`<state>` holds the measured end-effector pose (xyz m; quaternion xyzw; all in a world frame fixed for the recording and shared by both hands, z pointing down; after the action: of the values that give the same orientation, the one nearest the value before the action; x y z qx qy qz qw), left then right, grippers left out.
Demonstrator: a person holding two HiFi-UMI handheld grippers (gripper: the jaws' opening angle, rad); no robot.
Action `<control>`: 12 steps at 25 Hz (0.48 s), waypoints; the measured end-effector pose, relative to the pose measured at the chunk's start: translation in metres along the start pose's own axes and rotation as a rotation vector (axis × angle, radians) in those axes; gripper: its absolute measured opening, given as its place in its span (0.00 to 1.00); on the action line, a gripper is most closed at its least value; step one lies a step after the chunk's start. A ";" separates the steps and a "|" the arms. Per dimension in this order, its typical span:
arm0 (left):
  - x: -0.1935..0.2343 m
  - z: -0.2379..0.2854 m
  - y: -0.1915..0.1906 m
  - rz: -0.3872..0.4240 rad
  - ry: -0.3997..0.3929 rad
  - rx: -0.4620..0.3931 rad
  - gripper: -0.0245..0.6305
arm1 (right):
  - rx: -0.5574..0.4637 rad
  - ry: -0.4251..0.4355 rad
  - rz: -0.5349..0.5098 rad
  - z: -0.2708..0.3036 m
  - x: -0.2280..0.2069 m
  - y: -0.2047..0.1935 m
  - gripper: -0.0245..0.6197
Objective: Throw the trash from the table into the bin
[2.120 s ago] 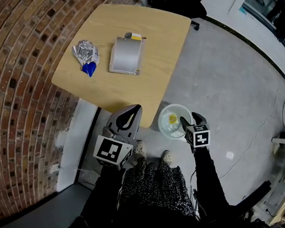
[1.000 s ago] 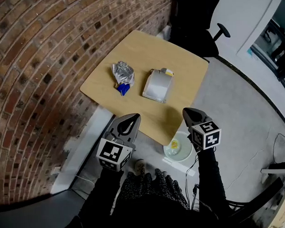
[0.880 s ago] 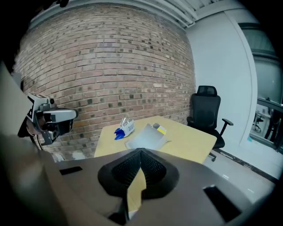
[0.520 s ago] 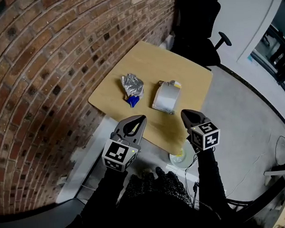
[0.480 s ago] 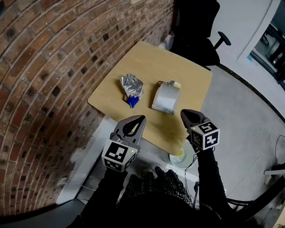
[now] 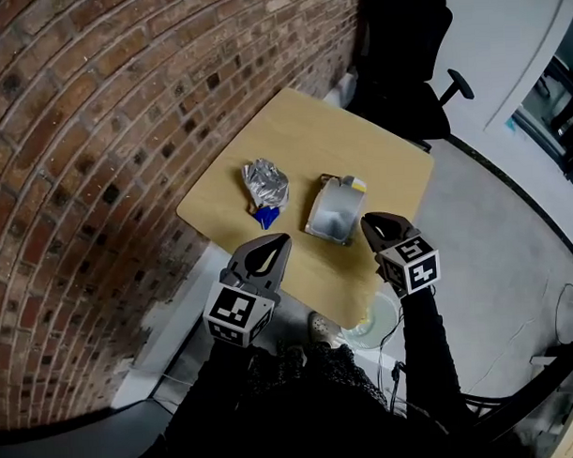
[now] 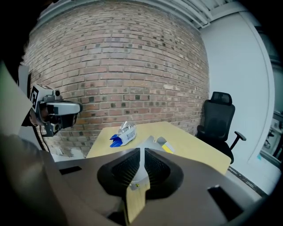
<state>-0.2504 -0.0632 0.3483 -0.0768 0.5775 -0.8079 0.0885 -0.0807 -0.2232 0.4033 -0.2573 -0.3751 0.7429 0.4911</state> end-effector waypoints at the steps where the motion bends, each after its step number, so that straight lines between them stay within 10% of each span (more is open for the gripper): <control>1: 0.001 0.003 0.003 0.004 0.005 -0.002 0.05 | -0.004 -0.002 -0.006 0.003 -0.005 0.003 0.06; 12: 0.020 0.028 0.005 -0.013 0.078 0.024 0.05 | -0.029 -0.017 -0.021 0.045 -0.058 0.019 0.44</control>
<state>-0.2630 -0.0945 0.3530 -0.0478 0.5702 -0.8178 0.0614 -0.1022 -0.2954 0.4147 -0.2540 -0.3926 0.7344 0.4920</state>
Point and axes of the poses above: the fingertips, and each gripper's own axes: z forward along the fingers, x to its left, y out of its top, the point moved 6 cm from there along -z, backward along the fingers, and after that the axes turned 6 degrees about x, right-handed, at the moved point
